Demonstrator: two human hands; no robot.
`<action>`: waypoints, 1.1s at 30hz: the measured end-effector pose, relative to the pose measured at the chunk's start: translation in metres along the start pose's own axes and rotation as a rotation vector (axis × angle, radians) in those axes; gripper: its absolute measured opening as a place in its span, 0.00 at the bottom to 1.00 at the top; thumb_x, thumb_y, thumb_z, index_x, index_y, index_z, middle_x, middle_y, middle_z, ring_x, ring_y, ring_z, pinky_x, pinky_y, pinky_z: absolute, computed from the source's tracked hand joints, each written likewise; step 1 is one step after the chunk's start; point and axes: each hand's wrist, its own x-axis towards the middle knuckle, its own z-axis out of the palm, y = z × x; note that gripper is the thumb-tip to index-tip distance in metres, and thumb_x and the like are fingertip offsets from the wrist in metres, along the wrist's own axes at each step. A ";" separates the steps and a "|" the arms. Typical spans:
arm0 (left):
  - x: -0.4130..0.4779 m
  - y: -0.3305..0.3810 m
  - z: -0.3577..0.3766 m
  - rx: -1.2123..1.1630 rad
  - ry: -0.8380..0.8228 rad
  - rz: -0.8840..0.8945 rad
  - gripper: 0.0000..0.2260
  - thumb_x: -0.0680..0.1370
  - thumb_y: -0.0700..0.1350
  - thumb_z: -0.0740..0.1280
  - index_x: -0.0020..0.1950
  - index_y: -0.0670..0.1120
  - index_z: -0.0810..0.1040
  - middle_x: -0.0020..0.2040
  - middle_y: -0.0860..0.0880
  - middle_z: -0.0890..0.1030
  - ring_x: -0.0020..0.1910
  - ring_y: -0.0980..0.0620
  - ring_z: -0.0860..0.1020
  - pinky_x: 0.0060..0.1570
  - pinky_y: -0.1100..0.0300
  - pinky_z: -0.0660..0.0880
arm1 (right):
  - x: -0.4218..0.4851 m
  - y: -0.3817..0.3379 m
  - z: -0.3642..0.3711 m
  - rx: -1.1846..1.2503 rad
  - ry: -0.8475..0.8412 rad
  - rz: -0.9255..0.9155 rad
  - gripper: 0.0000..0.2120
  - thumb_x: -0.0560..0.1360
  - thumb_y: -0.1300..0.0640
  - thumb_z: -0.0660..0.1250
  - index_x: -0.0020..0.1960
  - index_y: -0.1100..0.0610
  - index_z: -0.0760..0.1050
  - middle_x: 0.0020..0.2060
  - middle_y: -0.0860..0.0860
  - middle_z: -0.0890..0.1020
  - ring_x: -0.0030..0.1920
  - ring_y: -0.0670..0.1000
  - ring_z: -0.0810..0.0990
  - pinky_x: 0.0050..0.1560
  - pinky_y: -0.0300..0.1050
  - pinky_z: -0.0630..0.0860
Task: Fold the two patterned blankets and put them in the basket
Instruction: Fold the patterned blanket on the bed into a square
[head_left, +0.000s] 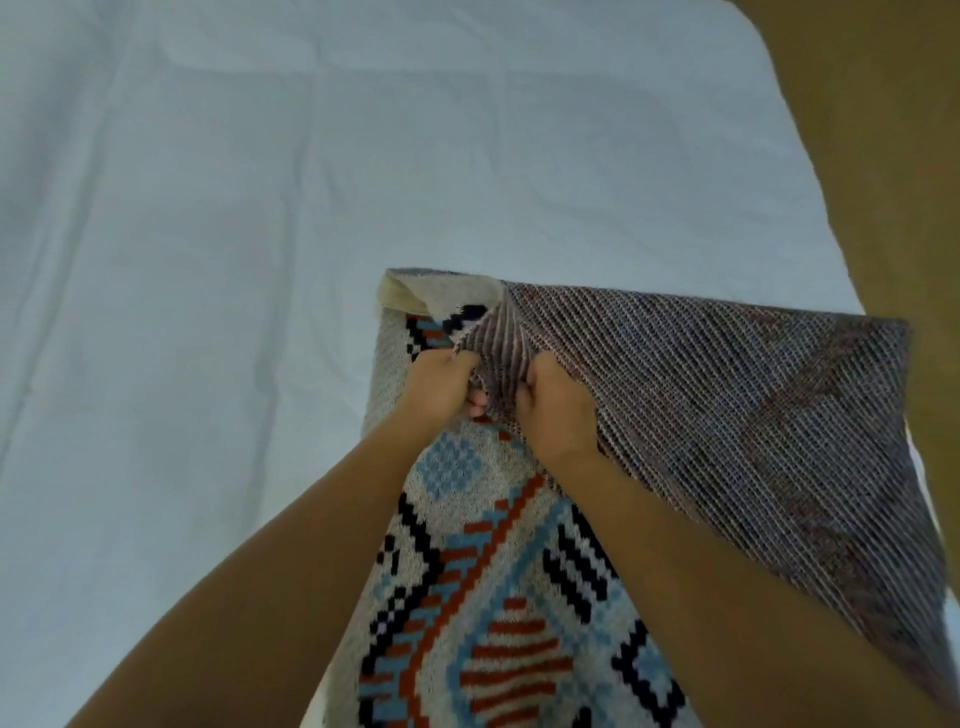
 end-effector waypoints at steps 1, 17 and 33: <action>-0.008 0.001 -0.001 -0.078 -0.004 -0.063 0.11 0.79 0.42 0.60 0.39 0.39 0.76 0.24 0.47 0.77 0.20 0.53 0.74 0.24 0.62 0.76 | -0.007 -0.002 0.001 0.076 -0.029 0.014 0.09 0.75 0.59 0.64 0.41 0.56 0.63 0.32 0.49 0.70 0.34 0.53 0.70 0.34 0.44 0.64; -0.112 -0.029 -0.029 0.373 -0.225 0.222 0.02 0.72 0.39 0.69 0.42 0.45 0.78 0.40 0.50 0.78 0.40 0.51 0.76 0.43 0.59 0.72 | -0.068 -0.040 -0.042 0.616 -0.155 0.225 0.18 0.74 0.64 0.56 0.26 0.51 0.62 0.23 0.45 0.65 0.26 0.46 0.62 0.29 0.43 0.58; -0.165 -0.047 -0.039 -0.553 -0.260 -0.350 0.13 0.78 0.45 0.62 0.59 0.40 0.74 0.40 0.42 0.84 0.40 0.45 0.82 0.40 0.54 0.77 | -0.187 0.000 -0.014 -0.204 -0.337 -0.326 0.35 0.71 0.41 0.64 0.70 0.60 0.62 0.65 0.56 0.69 0.65 0.57 0.67 0.64 0.54 0.67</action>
